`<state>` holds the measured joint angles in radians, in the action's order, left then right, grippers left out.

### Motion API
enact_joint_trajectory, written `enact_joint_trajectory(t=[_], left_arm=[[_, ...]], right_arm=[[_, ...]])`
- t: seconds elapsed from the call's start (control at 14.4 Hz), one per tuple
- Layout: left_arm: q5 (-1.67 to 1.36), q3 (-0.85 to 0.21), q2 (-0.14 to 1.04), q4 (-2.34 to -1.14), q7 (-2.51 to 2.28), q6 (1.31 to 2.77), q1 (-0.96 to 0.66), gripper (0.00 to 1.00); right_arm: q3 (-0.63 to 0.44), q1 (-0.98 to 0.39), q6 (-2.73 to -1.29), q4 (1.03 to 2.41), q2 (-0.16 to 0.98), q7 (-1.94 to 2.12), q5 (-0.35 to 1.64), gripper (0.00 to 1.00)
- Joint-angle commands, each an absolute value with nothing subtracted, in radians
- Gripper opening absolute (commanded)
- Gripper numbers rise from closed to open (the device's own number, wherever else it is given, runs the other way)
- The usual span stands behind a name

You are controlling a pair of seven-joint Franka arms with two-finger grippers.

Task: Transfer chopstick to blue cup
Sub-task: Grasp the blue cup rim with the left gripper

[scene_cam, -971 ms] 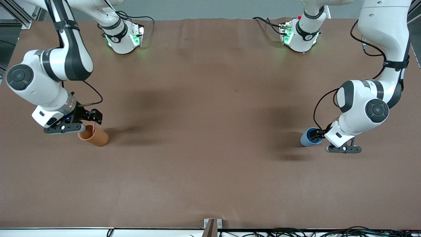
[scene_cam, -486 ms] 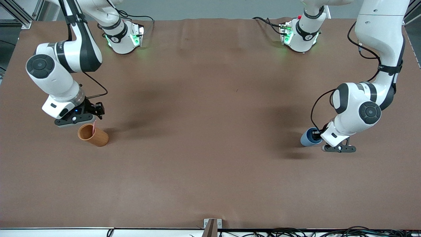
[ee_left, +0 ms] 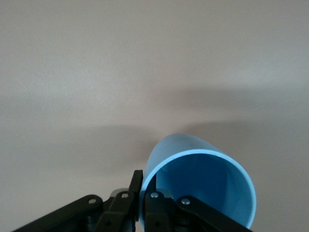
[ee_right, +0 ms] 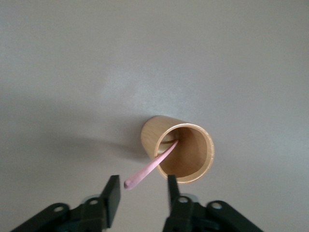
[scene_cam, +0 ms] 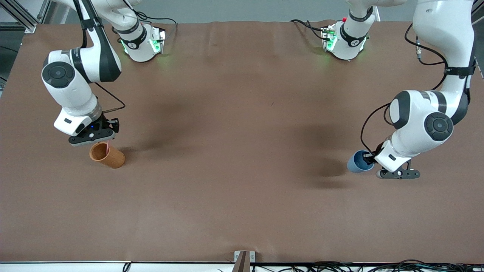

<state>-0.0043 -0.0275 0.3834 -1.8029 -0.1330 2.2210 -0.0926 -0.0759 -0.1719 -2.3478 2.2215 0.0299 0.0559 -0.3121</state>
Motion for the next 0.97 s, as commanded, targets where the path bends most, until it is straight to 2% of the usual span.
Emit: enact_joint_trajectory(t=[0.0, 0.14, 0.35, 0.69, 0.9], left_arm=[[0.012, -0.131, 0.383, -1.746, -0.376, 2.163, -0.12, 0.0], [0.076, -0.262, 0.406, -1.729, -0.623, 2.163, -0.123, 0.0], [0.12, -0.38, 0.495, -1.634, -0.906, 2.164, -0.173, 0.0], [0.215, -0.393, 0.65, -1.51, -1.204, 2.171, -0.353, 0.0], [0.262, -0.394, 0.696, -1.483, -1.265, 2.171, -0.388, 0.0]], right_arm=[[-0.08, -0.176, -2.365, 2.253, 0.003, 0.058, -0.345, 0.35], [-0.08, -0.176, -2.373, 2.253, 0.005, 0.058, -0.345, 0.33], [-0.08, -0.184, -2.382, 2.252, 0.012, 0.058, -0.345, 0.31], [-0.08, -0.183, -2.404, 2.252, 0.025, 0.058, -0.345, 0.28], [-0.08, -0.181, -2.413, 2.252, 0.032, 0.057, -0.345, 0.28]])
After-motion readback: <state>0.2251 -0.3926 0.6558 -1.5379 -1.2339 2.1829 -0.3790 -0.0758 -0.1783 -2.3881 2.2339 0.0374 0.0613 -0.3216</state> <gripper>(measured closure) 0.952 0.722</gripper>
